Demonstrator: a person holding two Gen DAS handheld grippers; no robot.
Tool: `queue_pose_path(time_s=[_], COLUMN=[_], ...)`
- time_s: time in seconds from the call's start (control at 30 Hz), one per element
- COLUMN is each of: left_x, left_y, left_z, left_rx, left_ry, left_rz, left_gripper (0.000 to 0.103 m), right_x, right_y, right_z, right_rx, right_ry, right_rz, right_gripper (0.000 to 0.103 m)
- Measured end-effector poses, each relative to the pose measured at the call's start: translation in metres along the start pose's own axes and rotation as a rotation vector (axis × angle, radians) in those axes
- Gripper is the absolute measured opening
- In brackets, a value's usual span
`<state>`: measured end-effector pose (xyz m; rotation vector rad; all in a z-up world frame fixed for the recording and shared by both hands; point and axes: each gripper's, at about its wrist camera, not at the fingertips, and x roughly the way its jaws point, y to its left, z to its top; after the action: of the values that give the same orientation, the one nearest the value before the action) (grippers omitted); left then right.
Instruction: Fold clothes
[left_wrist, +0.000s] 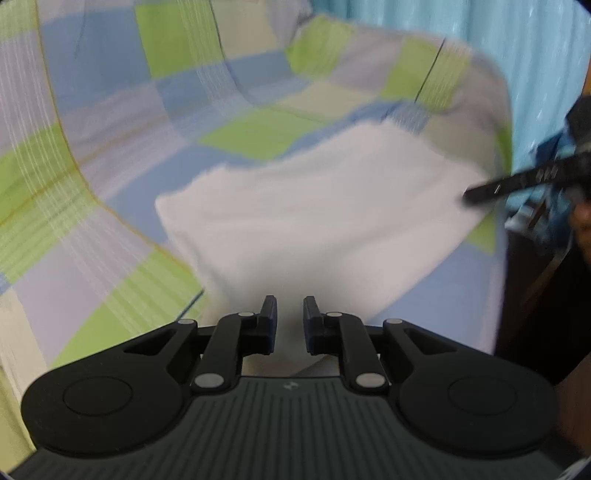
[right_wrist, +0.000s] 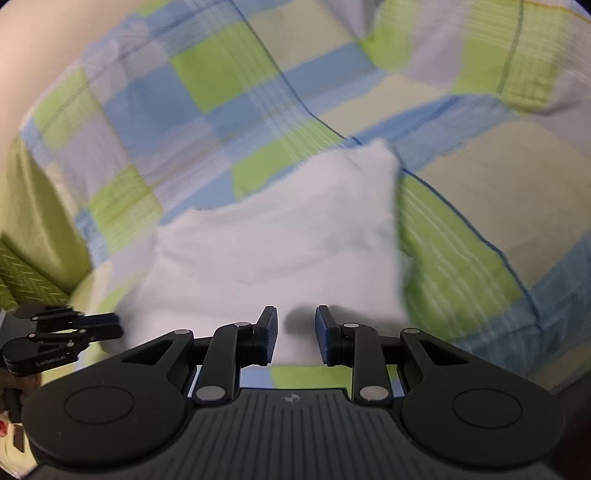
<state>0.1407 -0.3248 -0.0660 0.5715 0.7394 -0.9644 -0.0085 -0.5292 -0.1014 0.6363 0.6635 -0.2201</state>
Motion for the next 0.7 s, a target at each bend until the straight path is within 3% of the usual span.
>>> queue_pose_path(time_s=[0.1,0.13,0.2,0.37,0.5,0.7], left_x=[-0.001,-0.003,-0.008,-0.028,-0.039,-0.015], left_y=[0.010,0.013,0.016,0.005,-0.009,-0.030], left_z=[-0.011,-0.012,-0.013,0.005,0.021,0.008], left_rx=[0.021,0.026,0.049,0.163,0.222,0.305], left_ry=[0.038,0.049,0.071,0.049,-0.006,0.040], left_rz=[0.019,0.026,0.045,0.050,0.016,0.008], left_gripper=[0.012,0.012,0.013,0.013,0.013,0.017], right_x=[-0.007,-0.011,-0.017,-0.038,-0.038,-0.017], right_y=[-0.017,-0.022,-0.026,-0.006,0.010,0.010], right_z=[-0.001,-0.002,-0.003,-0.009,-0.015,-0.019], right_rx=[0.009,0.020,0.042,0.060,0.065,0.066], right_ry=[0.000,-0.003,-0.017,-0.092,-0.086,-0.016], right_rz=[-0.061,-0.077,-0.094,-0.086,0.013,0.036], right_gripper=[0.023,0.013,0.010,0.036,0.040,0.044])
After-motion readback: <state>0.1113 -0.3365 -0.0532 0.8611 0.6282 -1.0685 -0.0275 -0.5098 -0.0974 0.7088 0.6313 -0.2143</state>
